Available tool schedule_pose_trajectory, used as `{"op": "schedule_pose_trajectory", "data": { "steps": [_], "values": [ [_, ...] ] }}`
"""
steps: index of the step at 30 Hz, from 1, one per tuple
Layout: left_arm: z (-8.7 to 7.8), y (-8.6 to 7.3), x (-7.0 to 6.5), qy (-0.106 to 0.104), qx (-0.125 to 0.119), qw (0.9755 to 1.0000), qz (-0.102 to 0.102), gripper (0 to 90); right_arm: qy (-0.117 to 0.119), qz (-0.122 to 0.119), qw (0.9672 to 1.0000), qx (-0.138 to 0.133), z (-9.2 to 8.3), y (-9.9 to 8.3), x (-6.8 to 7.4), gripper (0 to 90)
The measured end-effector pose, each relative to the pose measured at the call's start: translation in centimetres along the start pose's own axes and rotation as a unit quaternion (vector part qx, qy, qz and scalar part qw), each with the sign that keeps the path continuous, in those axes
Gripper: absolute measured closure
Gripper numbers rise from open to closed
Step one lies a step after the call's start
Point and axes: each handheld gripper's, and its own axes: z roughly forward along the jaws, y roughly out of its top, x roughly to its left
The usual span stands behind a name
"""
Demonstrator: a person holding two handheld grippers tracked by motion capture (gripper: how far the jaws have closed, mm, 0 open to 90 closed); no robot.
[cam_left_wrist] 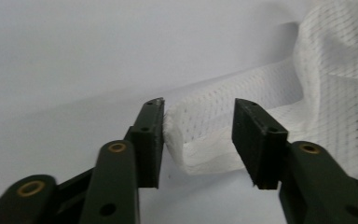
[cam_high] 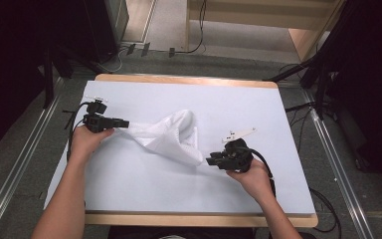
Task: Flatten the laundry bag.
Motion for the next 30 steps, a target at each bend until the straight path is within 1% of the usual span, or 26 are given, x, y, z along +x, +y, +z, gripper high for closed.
{"op": "schedule_pose_trajectory", "data": {
  "steps": [1, 3, 5, 7, 8, 10, 11, 14, 15, 16, 18, 20, 21, 22, 26, 28, 29, 30],
  "values": [
    [-0.3, 0.0, -0.1, 0.002, -0.002, 1.0, 0.006, 51.2, -0.002, 0.002, 1.0, -0.004, -0.3, 0.1, 0.0, 69.2],
    [-0.8, -0.1, -0.4, 0.002, -0.005, 0.9999, 0.01, 48.0, -0.004, 0.004, 0.9999, -0.015, -1.2, 0.6, 0.0, 68.5],
    [-1.5, -0.2, -0.6, 0.003, -0.012, 0.9998, 0.014, 47.4, -0.005, 0.006, 0.9998, -0.018, -1.4, 0.8, 0.0, 68.5],
    [-2.1, -0.2, -0.9, -0.002, -0.019, 0.9997, 0.014, 47.1, -0.014, 0.009, 0.9995, -0.026, -1.8, 1.4, 0.3, 68.1],
    [-2.4, -0.2, -1.2, -0.004, -0.022, 0.9997, 0.014, 47.0, -0.011, 0.012, 0.9994, -0.032, -2.0, 2.3, 0.7, 68.0],
    [-2.5, -0.1, -1.6, -0.014, -0.025, 0.9995, 0.015, 47.1, -0.007, 0.008, 0.9993, -0.036, -2.0, 2.8, 1.0, 67.3],
    [-2.4, -0.1, -1.8, -0.018, -0.025, 0.9993, 0.019, 47.1, -0.007, 0.008, 0.9993, -0.036, -2.0, 2.8, 1.0, 67.3],
    [-2.1, -0.2, -2.7, -0.024, -0.019, 0.9991, 0.028, 47.3, 0.001, 0.0, 0.9995, -0.032, -1.5, 3.7, 1.7, 65.3],
    [-2.0, -0.2, -2.9, -0.027, -0.018, 0.9991, 0.028, 47.3, 0.005, -0.005, 0.9995, -0.03, -1.3, 4.0, 2.0, 64.2],
    [-1.9, -0.3, -3.1, -0.029, -0.016, 0.999, 0.03, 47.4, 0.008, -0.007, 0.9995, -0.029, -1.1, 4.3, 2.3, 63.5],
    [-1.8, -0.4, -3.4, -0.028, -0.011, 0.999, 0.035, 47.4, 0.015, -0.018, 0.9994, -0.027, -0.5, 5.0, 2.9, 61.1],
    [-1.8, -0.5, -3.6, -0.028, -0.01, 0.9989, 0.036, 47.4, 0.017, -0.02, 0.9993, -0.026, -0.4, 5.1, 3.1, 60.4],
    [-1.8, -0.6, -3.7, -0.027, -0.01, 0.9989, 0.036, 47.4, 0.019, -0.023, 0.9992, -0.025, -0.2, 5.4, 3.3, 60.0],
    [-1.8, -0.7, -3.7, -0.031, -0.009, 0.9988, 0.036, 47.4, 0.021, -0.028, 0.999, -0.026, 0.0, 5.6, 3.5, 59.6],
    [-1.9, -1.1, -4.1, -0.028, -0.007, 0.9989, 0.037, 47.6, 0.031, -0.038, 0.9986, -0.02, 1.0, 6.2, 4.1, 61.1],
    [-1.9, -1.3, -4.2, -0.028, -0.006, 0.9989, 0.038, 47.6, 0.033, -0.044, 0.9984, -0.014, 1.5, 6.4, 4.2, 64.0],
    [-2.0, -1.5, -4.3, -0.028, -0.005, 0.9989, 0.039, 47.4, 0.039, -0.054, 0.9978, -0.006, 2.2, 6.4, 4.3, 67.4],
    [-2.0, -1.6, -4.3, -0.027, -0.003, 0.9989, 0.039, 47.4, 0.039, -0.054, 0.9978, -0.006, 2.2, 6.4, 4.3, 67.4]
  ]
}}
